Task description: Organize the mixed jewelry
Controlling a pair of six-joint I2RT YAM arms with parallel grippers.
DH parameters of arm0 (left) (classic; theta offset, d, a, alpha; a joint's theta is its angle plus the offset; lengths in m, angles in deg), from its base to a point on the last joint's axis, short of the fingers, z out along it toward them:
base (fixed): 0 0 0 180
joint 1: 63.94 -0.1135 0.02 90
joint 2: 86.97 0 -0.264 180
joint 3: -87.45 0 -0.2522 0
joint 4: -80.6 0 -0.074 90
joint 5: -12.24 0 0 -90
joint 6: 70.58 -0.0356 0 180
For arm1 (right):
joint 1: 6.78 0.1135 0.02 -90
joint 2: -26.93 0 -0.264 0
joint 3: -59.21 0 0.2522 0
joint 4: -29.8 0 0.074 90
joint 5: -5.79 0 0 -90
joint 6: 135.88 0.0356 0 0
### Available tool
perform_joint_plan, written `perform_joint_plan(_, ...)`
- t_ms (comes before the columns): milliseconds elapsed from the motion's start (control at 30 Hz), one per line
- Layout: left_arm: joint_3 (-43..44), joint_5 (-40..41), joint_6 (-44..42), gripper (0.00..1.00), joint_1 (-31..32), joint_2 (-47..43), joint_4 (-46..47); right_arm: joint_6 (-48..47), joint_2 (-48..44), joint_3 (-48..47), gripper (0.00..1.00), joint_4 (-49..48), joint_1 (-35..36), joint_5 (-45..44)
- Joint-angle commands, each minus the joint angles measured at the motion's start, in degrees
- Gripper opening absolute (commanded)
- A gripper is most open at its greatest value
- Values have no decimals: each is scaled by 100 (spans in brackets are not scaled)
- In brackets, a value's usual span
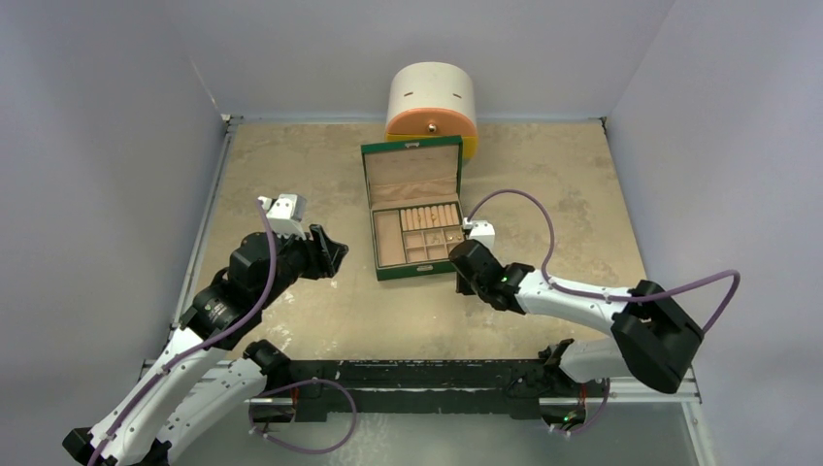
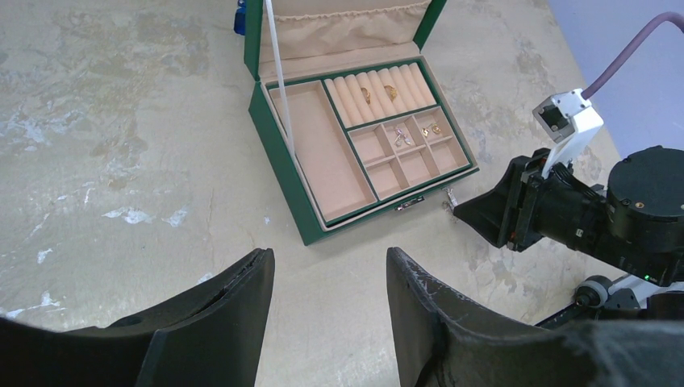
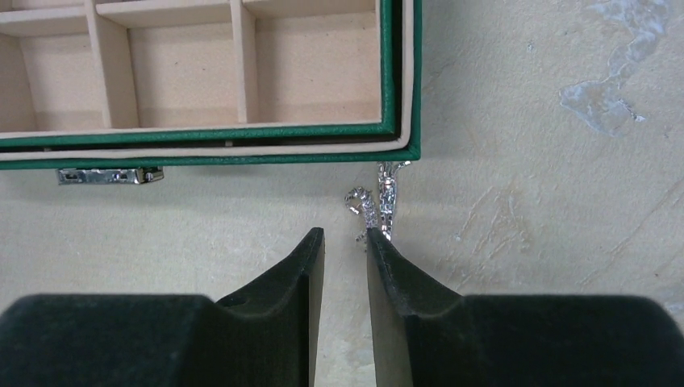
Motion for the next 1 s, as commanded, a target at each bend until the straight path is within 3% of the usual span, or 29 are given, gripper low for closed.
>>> perform_joint_plan(0,149,-26,-69,53,-33,-31,138,-85,151,-136,29,-389,-28,-216)
perform_joint_plan(967,144,-32,-69,53,-43,14,138,-170,775,-37,29,-817,-45,-273)
